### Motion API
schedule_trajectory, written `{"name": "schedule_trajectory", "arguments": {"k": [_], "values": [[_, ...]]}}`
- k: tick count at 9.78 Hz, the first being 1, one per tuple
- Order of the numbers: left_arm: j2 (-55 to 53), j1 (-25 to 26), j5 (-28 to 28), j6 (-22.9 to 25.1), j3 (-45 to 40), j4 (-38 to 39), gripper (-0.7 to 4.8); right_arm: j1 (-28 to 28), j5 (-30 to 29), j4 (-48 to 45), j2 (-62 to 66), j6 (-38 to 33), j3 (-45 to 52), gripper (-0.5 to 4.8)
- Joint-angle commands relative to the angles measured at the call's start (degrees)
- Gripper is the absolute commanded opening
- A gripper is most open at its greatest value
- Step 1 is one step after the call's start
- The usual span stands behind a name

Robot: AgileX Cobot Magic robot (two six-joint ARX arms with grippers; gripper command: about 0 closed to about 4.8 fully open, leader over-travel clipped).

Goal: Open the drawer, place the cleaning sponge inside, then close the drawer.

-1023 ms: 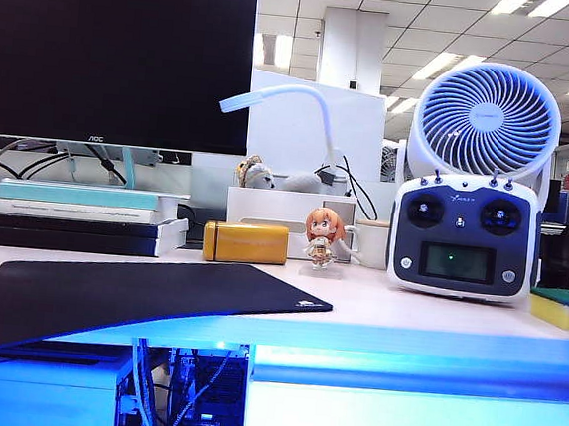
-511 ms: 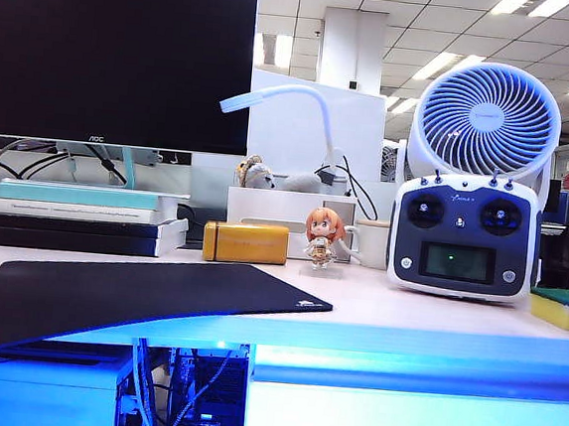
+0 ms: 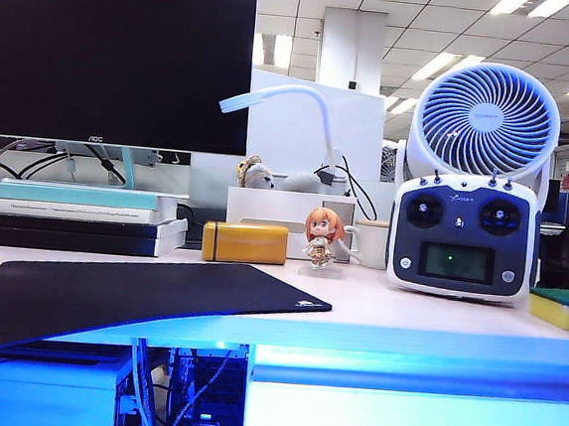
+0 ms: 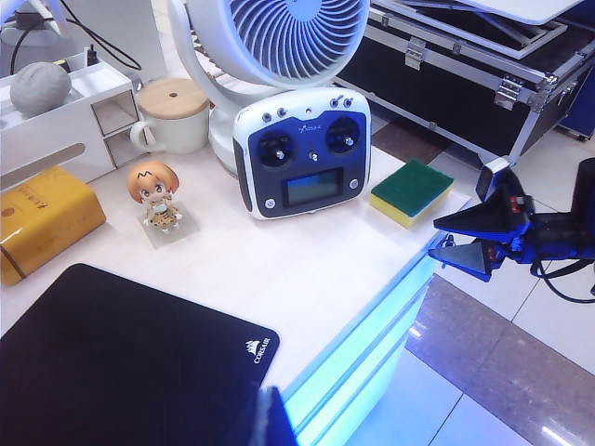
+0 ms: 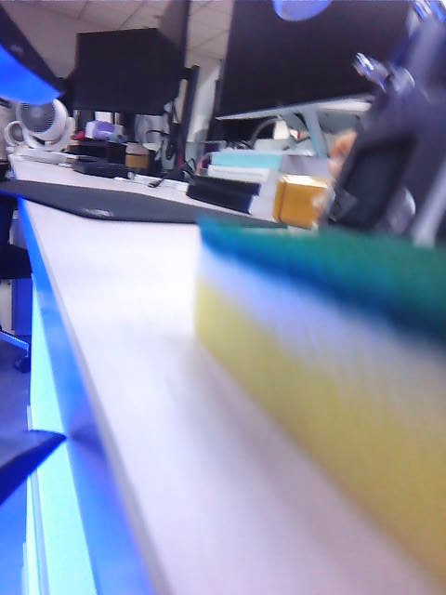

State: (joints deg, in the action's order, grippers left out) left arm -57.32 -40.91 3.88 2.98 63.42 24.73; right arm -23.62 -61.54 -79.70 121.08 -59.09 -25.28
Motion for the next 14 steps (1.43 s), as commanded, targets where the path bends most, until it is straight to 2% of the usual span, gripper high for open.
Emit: {"name": "schedule_trajectory", "arguments": {"k": [1,2,6,10,14], "values": [[0.11,-0.02,0.24,0.02,0.22,0.07,-0.05,-0.09,-1.86,-1.4,-0.39,0.57,0.46,4.79],[0.11,-0.02,0.26,0.02,0.22,0.02,-0.05,-0.09,-3.32,-1.42,-0.39,0.57,0.46,4.79],[0.11,-0.02,0.26,0.02,0.22,0.0,-0.05,-0.02,-0.37,1.75,-0.33,0.85,0.44,4.79],[0.22,-0.02,0.2,0.02,0.22,-0.22,-0.05,1.51,9.33,1.42,-0.33,0.94,0.31,4.79],[0.33,-0.02,0.5,0.0,0.28,-1.66,-0.05,1.38,7.34,1.38,-0.35,2.86,0.35,4.79]]}}
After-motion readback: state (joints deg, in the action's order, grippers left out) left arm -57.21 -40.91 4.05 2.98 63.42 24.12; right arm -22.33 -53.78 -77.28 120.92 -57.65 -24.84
